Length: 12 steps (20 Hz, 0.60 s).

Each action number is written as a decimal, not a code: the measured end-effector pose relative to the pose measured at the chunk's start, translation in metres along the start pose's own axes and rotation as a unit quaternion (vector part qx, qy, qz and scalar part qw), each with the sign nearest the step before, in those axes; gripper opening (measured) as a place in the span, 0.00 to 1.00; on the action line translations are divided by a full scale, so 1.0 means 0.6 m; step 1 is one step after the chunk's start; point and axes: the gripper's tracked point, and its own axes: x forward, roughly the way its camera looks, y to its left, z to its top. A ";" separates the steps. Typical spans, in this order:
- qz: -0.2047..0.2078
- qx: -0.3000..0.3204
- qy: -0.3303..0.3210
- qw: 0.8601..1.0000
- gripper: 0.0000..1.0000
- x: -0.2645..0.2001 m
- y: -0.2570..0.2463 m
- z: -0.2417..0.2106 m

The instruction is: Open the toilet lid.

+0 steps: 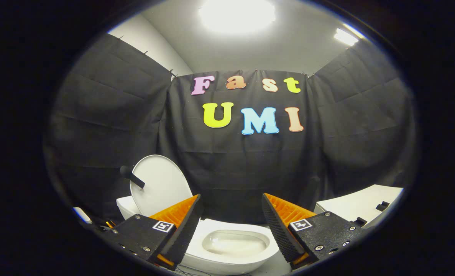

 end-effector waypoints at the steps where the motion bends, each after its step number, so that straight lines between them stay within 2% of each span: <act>1: -0.003 -0.007 -0.002 1.000 0.94 -0.005 -0.010 -0.004; 6: -0.030 -0.028 0.014 0.999 0.94 -0.014 -0.055 -0.041; 12: -0.022 -0.019 -0.002 1.000 0.94 -0.021 -0.060 -0.052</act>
